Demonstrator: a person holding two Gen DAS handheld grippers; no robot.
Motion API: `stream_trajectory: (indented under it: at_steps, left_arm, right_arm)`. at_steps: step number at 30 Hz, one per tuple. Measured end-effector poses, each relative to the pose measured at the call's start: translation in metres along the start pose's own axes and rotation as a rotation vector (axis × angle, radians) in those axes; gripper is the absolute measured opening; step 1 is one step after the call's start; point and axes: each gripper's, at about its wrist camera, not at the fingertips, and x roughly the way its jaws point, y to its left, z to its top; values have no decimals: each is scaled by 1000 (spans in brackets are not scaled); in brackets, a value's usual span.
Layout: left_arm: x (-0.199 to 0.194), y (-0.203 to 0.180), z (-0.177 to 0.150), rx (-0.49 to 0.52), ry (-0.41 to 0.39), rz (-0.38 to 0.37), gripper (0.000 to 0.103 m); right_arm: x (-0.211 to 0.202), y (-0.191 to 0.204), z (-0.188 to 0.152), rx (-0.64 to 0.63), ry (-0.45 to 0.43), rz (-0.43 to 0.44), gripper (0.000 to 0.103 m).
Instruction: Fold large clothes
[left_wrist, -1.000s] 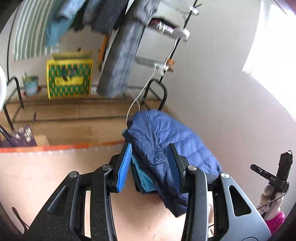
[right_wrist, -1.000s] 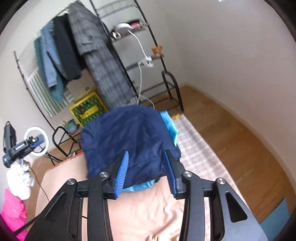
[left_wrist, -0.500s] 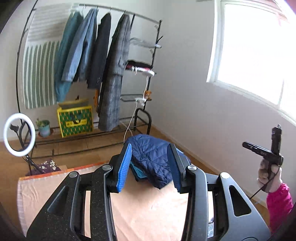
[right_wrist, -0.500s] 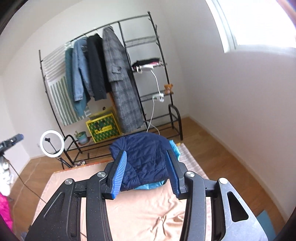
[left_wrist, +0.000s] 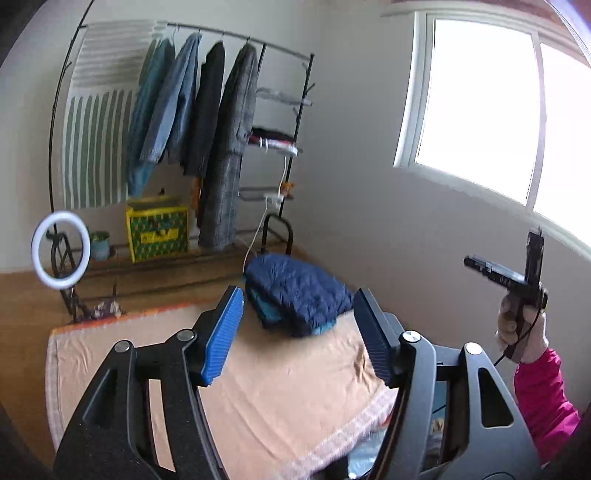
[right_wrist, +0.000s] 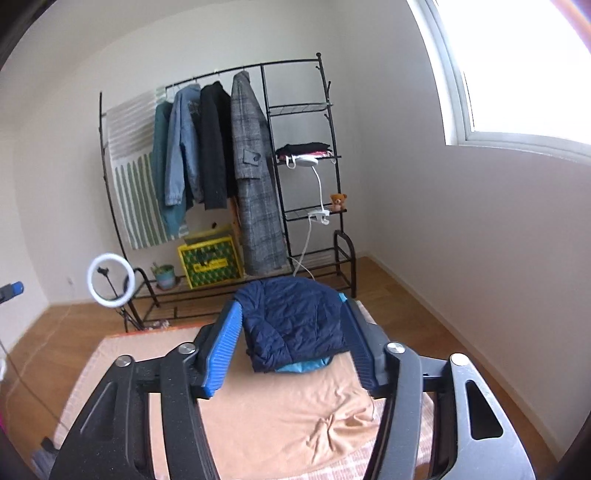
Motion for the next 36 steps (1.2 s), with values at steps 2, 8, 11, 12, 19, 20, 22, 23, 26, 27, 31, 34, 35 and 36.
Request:
stream_trajectory:
  at_steps: [2,8,11,12,19,20,22,23,26,27,31,34,35,36]
  left_arm:
    - [2,-2,-15,7,12,2,74]
    - [16,-5,-60,38,36,11,82]
    - [25,-5,-76,55,36,22,87]
    - [29,-6,-81,60,36,30,88]
    - [44,-5,-103,64,5,62,102]
    - [47,-5,-104,71,-1,81,102]
    - [53,-4,-109,77,-3,116,103]
    - [55,-4,-111,74,-3,126,103]
    - [63,0,-112,55,-18,135,103]
    - [64,0,-112,53,-21,140,103]
    - [74,1,-111,63,-2,153,103]
    - [77,2,-113,59,-2,159,103]
    - [77,2,-115,57,-5,161,103]
    - [78,2,-116,56,-6,165,103]
  right_arm:
    - [-1,15,-9,-21,-1,-18,69]
    - [0,61,-37,-85,-27,-91,80]
    - [6,78,-48,-92,-39,-108,81]
    - [9,83,-50,-93,-41,-109,81]
    - [36,102,-69,-66,-38,-96,83]
    - [39,103,-71,-61,-39,-94,83]
    - [46,108,-74,-63,-45,-97,84]
    - [48,111,-75,-66,-50,-102,84]
    - [55,119,-75,-78,-59,-105,84]
    - [57,121,-74,-82,-64,-105,84]
    - [60,129,-75,-87,-103,-115,85]
    - [63,129,-80,-74,-136,-127,92]
    - [63,129,-83,-66,-141,-128,95]
    - [65,129,-84,-62,-144,-128,96]
